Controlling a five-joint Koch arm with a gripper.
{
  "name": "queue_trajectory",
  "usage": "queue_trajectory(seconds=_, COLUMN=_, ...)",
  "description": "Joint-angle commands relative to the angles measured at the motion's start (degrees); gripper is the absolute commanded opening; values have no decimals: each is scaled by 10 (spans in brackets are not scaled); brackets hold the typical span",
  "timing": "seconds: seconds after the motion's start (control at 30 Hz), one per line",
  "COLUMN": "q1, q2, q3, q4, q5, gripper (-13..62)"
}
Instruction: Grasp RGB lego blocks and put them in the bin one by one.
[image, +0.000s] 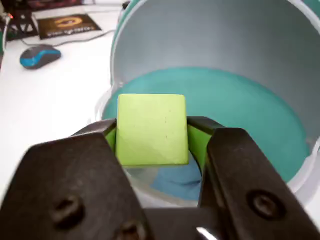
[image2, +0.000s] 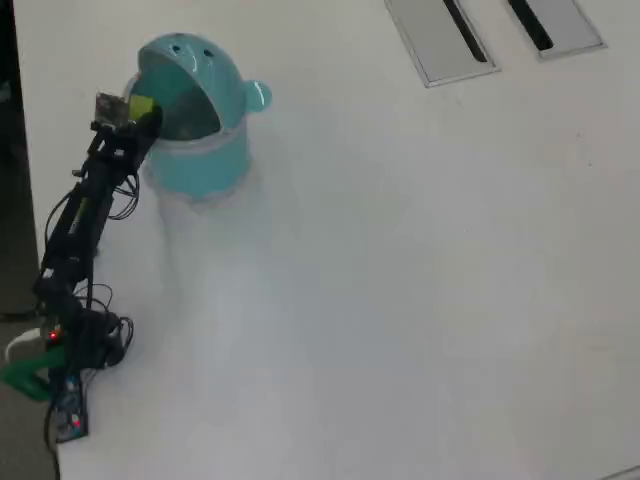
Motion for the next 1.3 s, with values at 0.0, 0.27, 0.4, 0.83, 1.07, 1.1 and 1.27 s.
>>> queue_trajectory(seconds=0.0, q1=0, q2=6, q3=-67, q4=-54, q5=0, gripper=54)
queue_trajectory(seconds=0.27, q1=28, q2=-67, q3=-75, q4=-139, q5=-94, gripper=165)
queue_trajectory(seconds=0.4, q1=32, q2=-64, q3=-72, q4=-139, q5=-128, gripper=207)
queue_trajectory(seconds=0.83, q1=26, q2=-5, q3=-58, q4=-90, q5=-163, gripper=264)
queue_trajectory(seconds=1.07, q1=12, q2=41, q3=-19, q4=-62, q5=-147, gripper=263)
queue_trajectory(seconds=1.1, q1=9, q2=50, q3=-7, q4=-62, q5=-143, gripper=263)
queue_trajectory(seconds=1.27, q1=-25, q2=82, q3=56, q4=-64, q5=-128, gripper=263)
